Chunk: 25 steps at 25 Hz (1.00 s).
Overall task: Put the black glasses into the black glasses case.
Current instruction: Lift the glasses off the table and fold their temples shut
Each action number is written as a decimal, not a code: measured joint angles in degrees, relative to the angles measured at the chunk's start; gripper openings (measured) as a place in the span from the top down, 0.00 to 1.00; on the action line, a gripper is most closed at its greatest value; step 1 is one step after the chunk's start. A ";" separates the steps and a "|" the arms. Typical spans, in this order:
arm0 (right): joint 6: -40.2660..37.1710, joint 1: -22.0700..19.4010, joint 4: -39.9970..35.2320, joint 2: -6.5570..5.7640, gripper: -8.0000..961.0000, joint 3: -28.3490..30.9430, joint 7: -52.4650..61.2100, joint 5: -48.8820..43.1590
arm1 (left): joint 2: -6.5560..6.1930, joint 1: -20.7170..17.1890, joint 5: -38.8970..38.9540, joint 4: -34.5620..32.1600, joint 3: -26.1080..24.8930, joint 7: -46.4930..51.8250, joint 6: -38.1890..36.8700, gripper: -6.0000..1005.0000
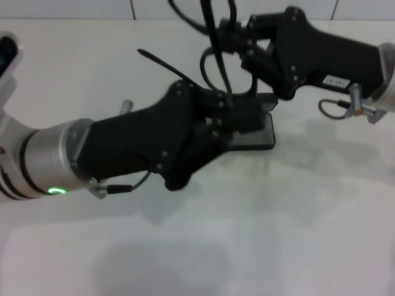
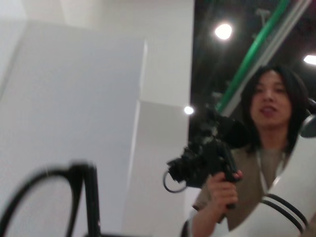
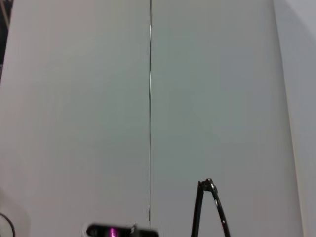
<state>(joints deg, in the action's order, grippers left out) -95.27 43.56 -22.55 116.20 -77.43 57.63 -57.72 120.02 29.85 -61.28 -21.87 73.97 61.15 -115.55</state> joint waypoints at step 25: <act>4.63 -1.90 -2.02 -0.07 0.92 -6.86 0.40 -0.19 | -1.53 -2.25 1.81 2.67 -2.07 1.92 3.07 0.96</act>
<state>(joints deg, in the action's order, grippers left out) -90.64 41.65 -24.57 116.13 -84.30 58.02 -57.91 118.49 27.59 -59.48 -19.20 71.90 63.07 -112.48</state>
